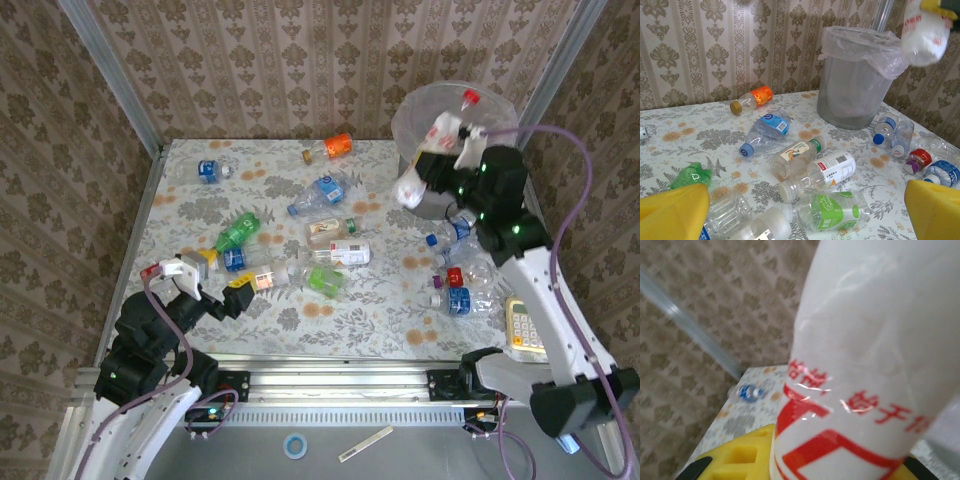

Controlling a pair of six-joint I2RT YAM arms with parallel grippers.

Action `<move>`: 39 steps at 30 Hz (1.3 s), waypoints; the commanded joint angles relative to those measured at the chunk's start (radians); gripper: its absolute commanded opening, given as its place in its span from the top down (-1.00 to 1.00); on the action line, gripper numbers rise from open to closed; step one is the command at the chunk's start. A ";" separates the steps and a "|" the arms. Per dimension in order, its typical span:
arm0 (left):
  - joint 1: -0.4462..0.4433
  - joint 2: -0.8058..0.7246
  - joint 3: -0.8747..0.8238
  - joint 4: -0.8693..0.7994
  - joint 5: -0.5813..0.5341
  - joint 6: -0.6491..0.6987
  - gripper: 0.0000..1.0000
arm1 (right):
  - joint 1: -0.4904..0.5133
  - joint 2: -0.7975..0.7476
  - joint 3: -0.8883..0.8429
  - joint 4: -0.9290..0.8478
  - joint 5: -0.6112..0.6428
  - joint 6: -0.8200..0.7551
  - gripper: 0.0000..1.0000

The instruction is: Throw the plastic bottles in the bin

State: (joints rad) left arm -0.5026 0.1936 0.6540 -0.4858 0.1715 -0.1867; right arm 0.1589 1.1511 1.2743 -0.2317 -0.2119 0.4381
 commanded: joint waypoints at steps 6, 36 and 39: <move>0.008 0.042 0.004 -0.012 -0.014 0.014 -1.00 | -0.185 0.454 0.613 -0.216 0.074 0.043 -0.17; 0.008 0.089 0.021 -0.046 -0.018 0.018 -1.00 | -0.216 0.193 0.386 -0.479 -0.117 0.009 -1.00; 0.009 0.089 0.021 -0.046 -0.016 0.017 -1.00 | -0.216 0.151 0.344 -0.488 -0.127 0.008 -1.00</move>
State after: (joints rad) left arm -0.5026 0.2821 0.6544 -0.5308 0.1570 -0.1864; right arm -0.0555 1.3643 1.6405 -0.6773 -0.3016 0.4480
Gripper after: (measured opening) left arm 0.997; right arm 0.999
